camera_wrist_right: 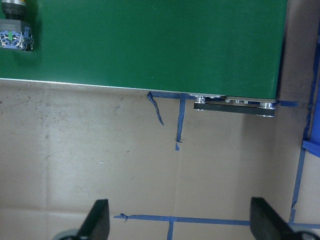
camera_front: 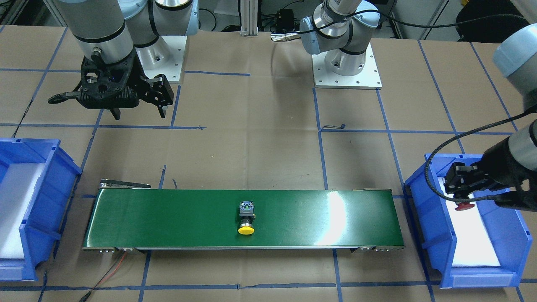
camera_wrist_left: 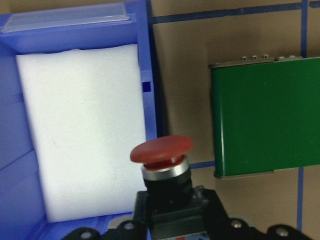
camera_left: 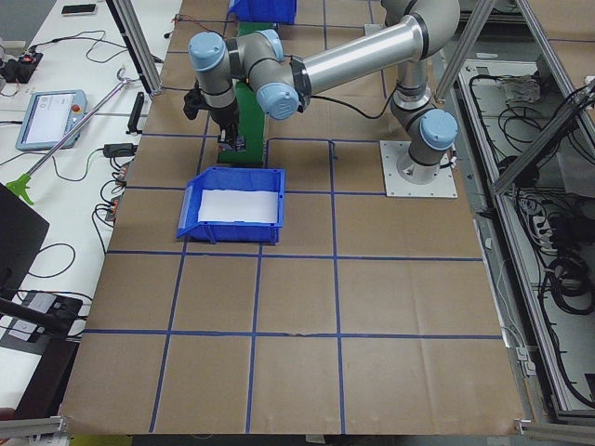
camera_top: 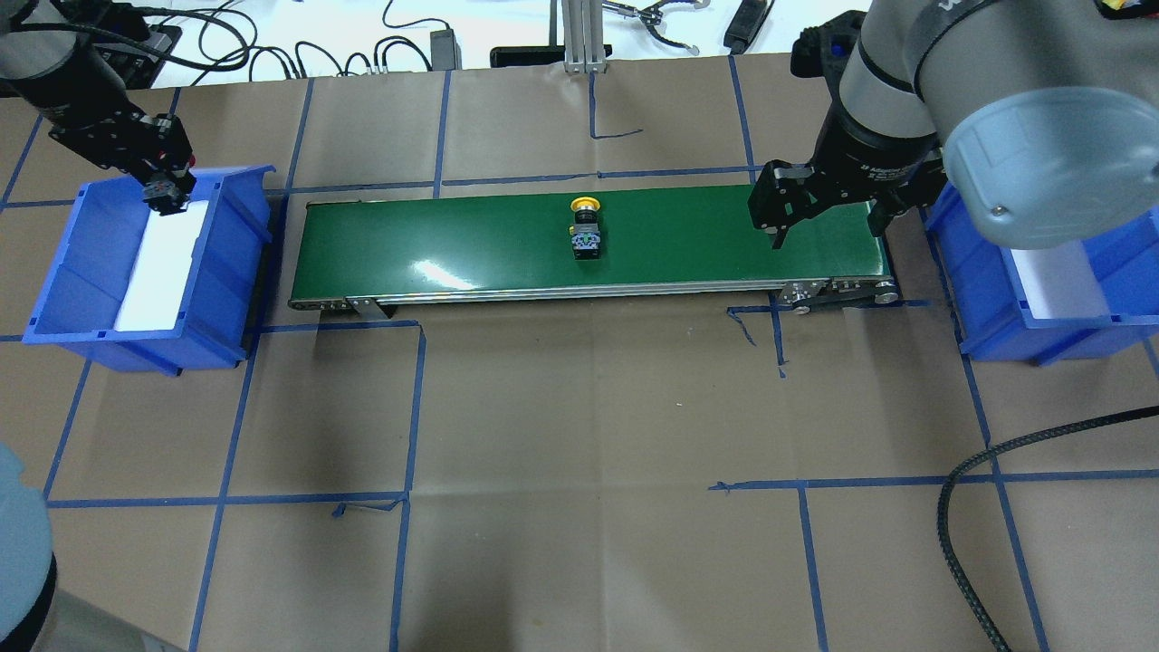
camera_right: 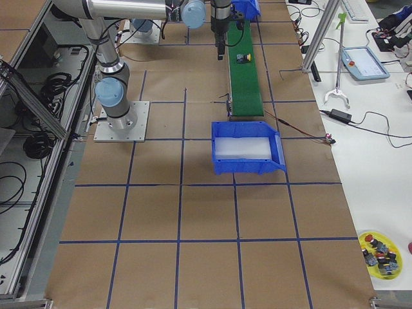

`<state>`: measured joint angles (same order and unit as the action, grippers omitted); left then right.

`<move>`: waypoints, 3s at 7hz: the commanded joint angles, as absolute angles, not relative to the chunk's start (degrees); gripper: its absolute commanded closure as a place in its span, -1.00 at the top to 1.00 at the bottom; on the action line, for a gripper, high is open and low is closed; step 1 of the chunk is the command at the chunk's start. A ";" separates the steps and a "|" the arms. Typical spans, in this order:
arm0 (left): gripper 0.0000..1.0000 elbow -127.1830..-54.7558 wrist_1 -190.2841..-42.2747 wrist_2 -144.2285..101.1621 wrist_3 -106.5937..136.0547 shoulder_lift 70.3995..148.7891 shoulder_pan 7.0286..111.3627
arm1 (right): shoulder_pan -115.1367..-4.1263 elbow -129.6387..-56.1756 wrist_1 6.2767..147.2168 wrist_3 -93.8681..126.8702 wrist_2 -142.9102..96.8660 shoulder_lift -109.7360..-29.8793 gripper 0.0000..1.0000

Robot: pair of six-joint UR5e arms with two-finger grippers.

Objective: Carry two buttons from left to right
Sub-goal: 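Carry the red button onto the conveyor start and release it, then raise the left gripper while the right gripper grasps the yellow button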

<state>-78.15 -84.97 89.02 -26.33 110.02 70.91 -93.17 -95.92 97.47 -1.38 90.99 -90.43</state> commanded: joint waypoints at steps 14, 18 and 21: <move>1.00 -94.85 -58.88 89.12 -10.81 112.42 83.94 | -93.16 -96.24 100.10 -1.23 90.88 -89.03 1.00; 1.00 -82.30 -80.19 89.38 -10.72 107.24 83.93 | -93.25 -96.15 111.56 -1.14 88.78 -83.87 1.00; 1.00 -85.75 -87.79 89.38 -10.02 96.29 84.29 | -93.08 -96.24 126.76 -1.05 88.86 -74.04 1.00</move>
<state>-83.28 -85.65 89.38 -10.11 101.00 84.19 -93.11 -96.23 120.28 -1.08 88.86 -78.16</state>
